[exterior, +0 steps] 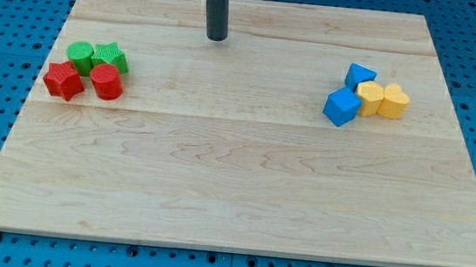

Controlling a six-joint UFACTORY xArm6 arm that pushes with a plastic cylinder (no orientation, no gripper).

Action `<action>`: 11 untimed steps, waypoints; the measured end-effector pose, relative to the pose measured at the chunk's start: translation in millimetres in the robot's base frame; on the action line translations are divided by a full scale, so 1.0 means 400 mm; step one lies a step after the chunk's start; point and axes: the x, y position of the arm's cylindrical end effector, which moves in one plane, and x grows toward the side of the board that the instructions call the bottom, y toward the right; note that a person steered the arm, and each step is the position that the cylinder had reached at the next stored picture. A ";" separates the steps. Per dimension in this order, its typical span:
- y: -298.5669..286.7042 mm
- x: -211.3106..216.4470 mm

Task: Place your arm in between the blue cube and yellow hexagon

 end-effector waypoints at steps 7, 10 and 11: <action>0.694 0.351; 0.413 0.235; 0.457 0.257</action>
